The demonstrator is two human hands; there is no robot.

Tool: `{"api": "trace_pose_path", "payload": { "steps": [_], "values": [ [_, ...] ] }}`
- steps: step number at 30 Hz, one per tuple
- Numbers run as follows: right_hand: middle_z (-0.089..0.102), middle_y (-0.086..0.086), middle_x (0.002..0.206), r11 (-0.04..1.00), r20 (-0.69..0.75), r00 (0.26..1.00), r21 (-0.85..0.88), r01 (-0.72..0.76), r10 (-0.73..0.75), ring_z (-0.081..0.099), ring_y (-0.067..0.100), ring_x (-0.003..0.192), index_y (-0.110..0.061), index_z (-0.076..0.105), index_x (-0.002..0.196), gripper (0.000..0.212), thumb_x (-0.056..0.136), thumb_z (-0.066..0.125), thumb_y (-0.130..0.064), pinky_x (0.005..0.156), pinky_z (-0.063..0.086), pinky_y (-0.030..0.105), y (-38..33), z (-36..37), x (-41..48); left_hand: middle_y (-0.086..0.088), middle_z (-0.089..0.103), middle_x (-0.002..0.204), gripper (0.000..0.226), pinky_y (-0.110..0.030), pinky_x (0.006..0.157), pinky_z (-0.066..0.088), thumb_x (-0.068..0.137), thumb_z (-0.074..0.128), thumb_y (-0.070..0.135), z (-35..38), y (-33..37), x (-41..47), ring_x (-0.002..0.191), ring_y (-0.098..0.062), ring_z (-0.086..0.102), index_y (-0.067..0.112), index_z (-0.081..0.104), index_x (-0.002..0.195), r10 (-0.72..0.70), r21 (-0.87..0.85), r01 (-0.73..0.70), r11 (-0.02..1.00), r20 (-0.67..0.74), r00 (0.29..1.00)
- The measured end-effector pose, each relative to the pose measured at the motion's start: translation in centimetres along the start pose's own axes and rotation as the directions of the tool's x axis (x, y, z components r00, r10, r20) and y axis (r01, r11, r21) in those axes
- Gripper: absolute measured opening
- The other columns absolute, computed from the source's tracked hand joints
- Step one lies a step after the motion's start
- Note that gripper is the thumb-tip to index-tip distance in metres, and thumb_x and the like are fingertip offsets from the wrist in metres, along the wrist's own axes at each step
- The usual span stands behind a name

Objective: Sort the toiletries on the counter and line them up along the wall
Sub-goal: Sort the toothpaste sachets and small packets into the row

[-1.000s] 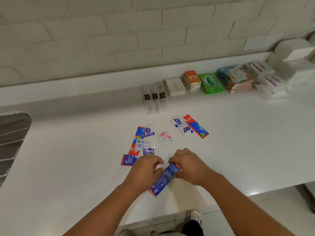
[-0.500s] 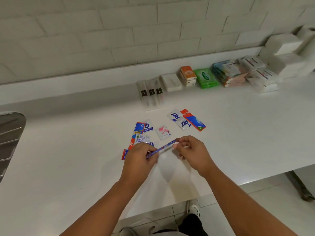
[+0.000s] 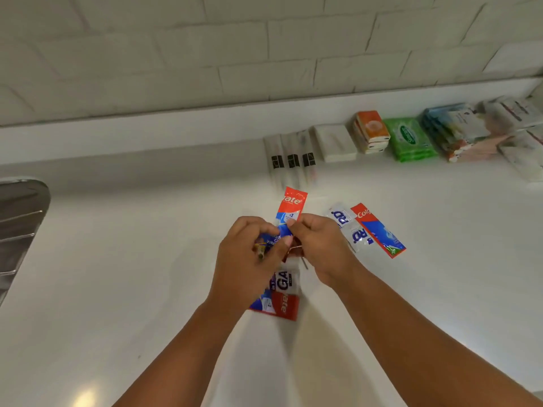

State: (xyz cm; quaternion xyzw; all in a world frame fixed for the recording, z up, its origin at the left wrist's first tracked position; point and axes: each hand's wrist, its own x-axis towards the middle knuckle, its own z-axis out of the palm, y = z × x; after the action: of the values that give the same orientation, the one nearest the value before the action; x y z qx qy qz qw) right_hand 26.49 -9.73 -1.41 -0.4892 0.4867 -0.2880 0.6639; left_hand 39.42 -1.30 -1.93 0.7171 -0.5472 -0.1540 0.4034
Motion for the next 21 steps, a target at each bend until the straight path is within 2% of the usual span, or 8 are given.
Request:
{"api": "trace_pose_path", "payload": {
  "steps": [2,5,8,11,13,16,19,21],
  "values": [
    [0.073,0.01,0.099,0.997,0.04,0.999,-0.072,0.018,-0.015,0.073,0.021,0.085,-0.007,0.069,0.103,0.022,0.098,0.057,-0.025,0.071,0.062,0.038,-0.3,0.3,2.1,0.022,0.061,0.092,0.014,0.0,0.065,0.045,0.091,0.065,0.04,-0.6,-0.8,1.7,0.082,0.016,0.061,0.03,0.065,0.101,-0.177,-0.081,0.178,0.981,0.021,0.984],
    [0.073,0.013,0.095,0.991,0.076,0.995,-0.117,0.07,-0.062,0.073,0.026,0.083,-0.002,0.069,0.1,0.021,0.098,0.057,-0.019,0.069,0.062,0.042,-1.1,1.5,5.3,0.021,0.067,0.078,0.006,-0.004,0.054,0.046,0.093,0.066,0.034,-1.3,-2.7,5.0,0.069,0.014,0.064,0.029,0.067,0.095,-0.334,-0.161,0.371,0.914,0.217,0.917],
    [0.073,0.013,0.097,0.982,0.067,0.995,-0.17,0.085,-0.075,0.073,0.025,0.085,-0.006,0.071,0.099,0.016,0.096,0.06,-0.017,0.073,0.062,0.044,-2.0,2.6,8.5,0.013,0.071,0.072,0.011,-0.01,0.054,0.05,0.092,0.069,0.025,-1.5,-3.7,8.2,0.061,0.004,0.063,0.03,0.067,0.083,-0.345,-0.232,0.404,0.885,0.256,0.903],
    [0.071,0.014,0.108,0.939,0.045,0.985,-0.297,0.172,-0.166,0.071,0.028,0.092,-0.005,0.067,0.116,0.024,0.097,0.055,-0.012,0.081,0.06,0.047,-2.6,3.4,12.4,-0.002,0.069,0.073,0.009,-0.022,0.059,0.05,0.093,0.07,0.018,-1.0,-5.4,12.0,0.056,-0.005,0.057,0.022,0.071,0.085,-0.41,-0.269,0.454,0.85,0.205,0.889],
    [0.067,0.011,0.121,0.768,0.066,0.951,-0.574,0.283,-0.301,0.066,0.026,0.104,-0.007,0.059,0.129,0.033,0.098,0.05,-0.015,0.093,0.054,0.038,-3.4,3.5,14.3,-0.002,0.067,0.07,0.007,-0.022,0.056,0.049,0.092,0.071,0.019,-0.4,-7.0,14.9,0.053,-0.006,0.055,0.014,0.075,0.095,-0.462,-0.251,0.487,0.836,0.156,0.873],
    [0.06,0.008,0.129,0.339,0.212,0.868,-0.859,0.384,-0.448,0.057,0.024,0.117,-0.011,0.056,0.132,0.035,0.1,0.048,-0.022,0.096,0.046,0.03,-4.4,3.1,15.9,0.001,0.067,0.071,0.018,-0.022,0.056,0.048,0.092,0.072,0.022,0.2,-8.6,18.4,0.054,-0.008,0.058,0.009,0.074,0.104,-0.478,-0.134,0.492,0.86,0.126,0.869],
    [0.057,0.007,0.129,0.0,0.411,0.821,-0.894,0.448,-0.395,0.049,0.027,0.12,-0.01,0.056,0.128,0.037,0.098,0.05,-0.03,0.098,0.046,0.037,-4.5,3.4,17.7,-0.007,0.071,0.074,0.02,-0.038,0.07,0.059,0.088,0.075,0.021,1.1,-9.8,20.9,0.06,-0.018,0.063,0.004,0.076,0.098,-0.482,-0.08,0.489,0.868,0.098,0.871],
    [0.054,0.007,0.135,-0.075,0.471,0.822,-0.878,0.473,-0.32,0.045,0.028,0.126,-0.011,0.053,0.132,0.041,0.097,0.049,-0.032,0.104,0.042,0.039,-4.3,3.7,19.0,-0.011,0.073,0.075,0.017,-0.045,0.078,0.061,0.084,0.078,0.022,1.6,-10.2,21.9,0.065,-0.023,0.066,0.006,0.078,0.09,-0.467,-0.049,0.47,0.881,0.06,0.882]
  ]
}}
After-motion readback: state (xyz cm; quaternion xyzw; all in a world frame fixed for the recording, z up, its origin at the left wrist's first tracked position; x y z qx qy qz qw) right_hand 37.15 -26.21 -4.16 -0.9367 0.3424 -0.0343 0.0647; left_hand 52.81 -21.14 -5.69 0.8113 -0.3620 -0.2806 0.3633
